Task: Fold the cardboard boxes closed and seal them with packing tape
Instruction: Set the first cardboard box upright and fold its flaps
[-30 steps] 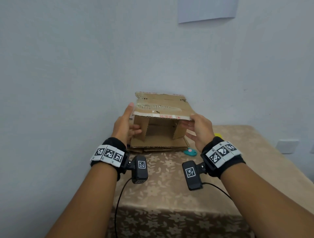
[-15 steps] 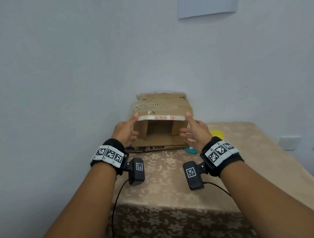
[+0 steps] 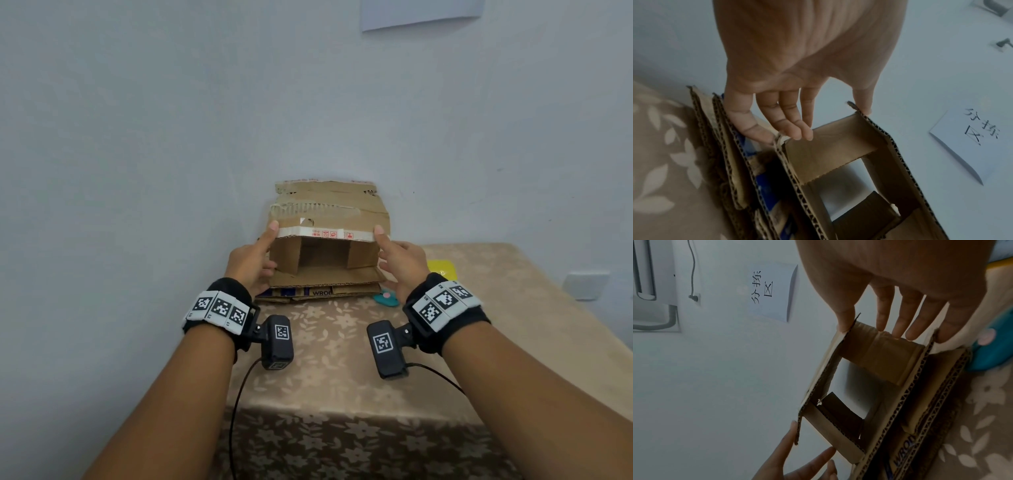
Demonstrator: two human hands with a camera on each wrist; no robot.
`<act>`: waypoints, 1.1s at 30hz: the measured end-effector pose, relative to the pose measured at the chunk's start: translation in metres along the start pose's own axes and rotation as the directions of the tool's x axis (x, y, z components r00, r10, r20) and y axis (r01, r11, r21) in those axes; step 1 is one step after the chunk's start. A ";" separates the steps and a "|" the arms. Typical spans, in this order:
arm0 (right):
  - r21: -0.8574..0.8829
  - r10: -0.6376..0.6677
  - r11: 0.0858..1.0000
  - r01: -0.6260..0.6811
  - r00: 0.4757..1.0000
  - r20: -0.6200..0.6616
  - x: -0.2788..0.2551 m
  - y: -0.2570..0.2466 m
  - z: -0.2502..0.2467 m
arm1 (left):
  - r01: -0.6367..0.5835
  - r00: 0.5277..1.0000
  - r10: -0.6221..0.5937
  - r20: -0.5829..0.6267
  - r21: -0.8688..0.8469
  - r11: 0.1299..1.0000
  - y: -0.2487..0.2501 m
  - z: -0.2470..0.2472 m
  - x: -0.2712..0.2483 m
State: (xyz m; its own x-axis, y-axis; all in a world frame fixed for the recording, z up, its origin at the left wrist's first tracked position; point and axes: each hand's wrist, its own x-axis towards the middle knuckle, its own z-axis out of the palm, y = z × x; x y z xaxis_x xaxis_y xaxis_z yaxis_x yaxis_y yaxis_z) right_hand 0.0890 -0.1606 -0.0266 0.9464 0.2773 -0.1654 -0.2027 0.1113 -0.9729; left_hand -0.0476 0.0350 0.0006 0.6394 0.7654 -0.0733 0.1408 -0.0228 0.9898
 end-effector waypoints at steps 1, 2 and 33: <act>-0.006 -0.019 1.000 0.019 1.000 -0.013 0.001 0.002 0.001 | 0.019 1.000 -0.019 0.013 -0.020 1.000 0.000 0.000 -0.001; -0.016 -0.040 0.999 0.039 0.999 -0.026 0.001 0.003 0.003 | 0.047 0.998 -0.046 0.034 -0.040 0.998 0.001 -0.001 -0.001; 0.310 -0.034 0.949 0.051 0.998 -0.061 -0.001 0.000 0.013 | -0.020 0.998 0.003 -0.055 -0.316 0.949 0.007 0.000 0.003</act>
State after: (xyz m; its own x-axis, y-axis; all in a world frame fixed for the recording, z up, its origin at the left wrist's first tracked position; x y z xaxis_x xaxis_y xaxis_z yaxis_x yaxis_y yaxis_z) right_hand 0.0850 -0.1487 -0.0243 0.9663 0.2146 -0.1418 -0.2218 0.4160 -0.8819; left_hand -0.0446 0.0367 0.0072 0.5970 0.7997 -0.0639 -0.1180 0.1664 0.9790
